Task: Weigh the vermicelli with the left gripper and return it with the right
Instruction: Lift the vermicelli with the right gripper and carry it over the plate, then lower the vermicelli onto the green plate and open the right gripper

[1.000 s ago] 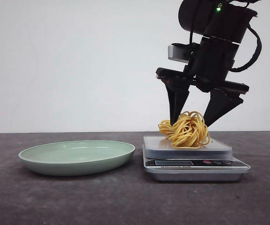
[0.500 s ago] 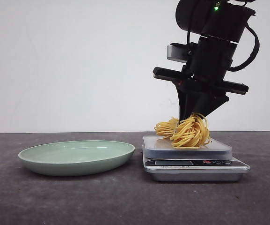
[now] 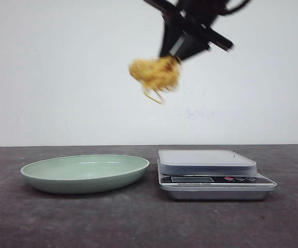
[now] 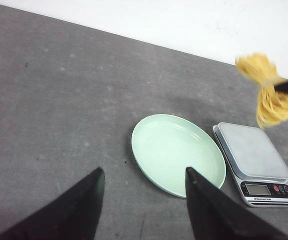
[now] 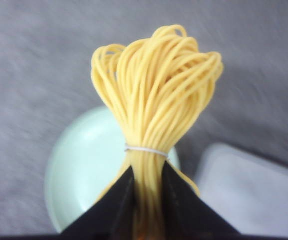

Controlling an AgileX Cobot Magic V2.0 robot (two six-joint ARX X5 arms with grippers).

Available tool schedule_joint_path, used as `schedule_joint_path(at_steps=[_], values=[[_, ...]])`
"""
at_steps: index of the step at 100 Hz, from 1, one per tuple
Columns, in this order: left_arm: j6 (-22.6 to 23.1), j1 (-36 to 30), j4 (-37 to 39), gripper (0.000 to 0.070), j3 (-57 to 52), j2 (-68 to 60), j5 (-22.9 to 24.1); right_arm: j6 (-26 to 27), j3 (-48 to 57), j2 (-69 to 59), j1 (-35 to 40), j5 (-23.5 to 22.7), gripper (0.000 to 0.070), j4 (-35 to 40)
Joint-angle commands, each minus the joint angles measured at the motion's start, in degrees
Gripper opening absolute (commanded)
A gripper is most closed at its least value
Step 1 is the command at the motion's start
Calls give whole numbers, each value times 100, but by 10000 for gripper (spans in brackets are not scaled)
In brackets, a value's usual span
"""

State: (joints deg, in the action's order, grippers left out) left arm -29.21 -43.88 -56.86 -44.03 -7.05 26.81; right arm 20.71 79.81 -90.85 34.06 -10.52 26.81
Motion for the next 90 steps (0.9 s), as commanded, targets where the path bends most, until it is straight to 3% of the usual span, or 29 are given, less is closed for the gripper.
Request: schedule_joint_path(at_steps=[1,13,29,66,90], values=[[2,-28,142,310,-52,0,9,262,120,-66,227,-35,0,-293],[2,-28,210,310,-52,0,-4,638,120,-175,549,-42,0,-800],[2,-28,256,310,-52,0,-4,756,120,-540,979,31,0,-1126],[4,-28,243,310,-52,0,-4,935,120,-1803,1381,664,0,-1176],[4,-28,232,310,-52,0,-4,981,120,-2299,1379,780,18,-1060]])
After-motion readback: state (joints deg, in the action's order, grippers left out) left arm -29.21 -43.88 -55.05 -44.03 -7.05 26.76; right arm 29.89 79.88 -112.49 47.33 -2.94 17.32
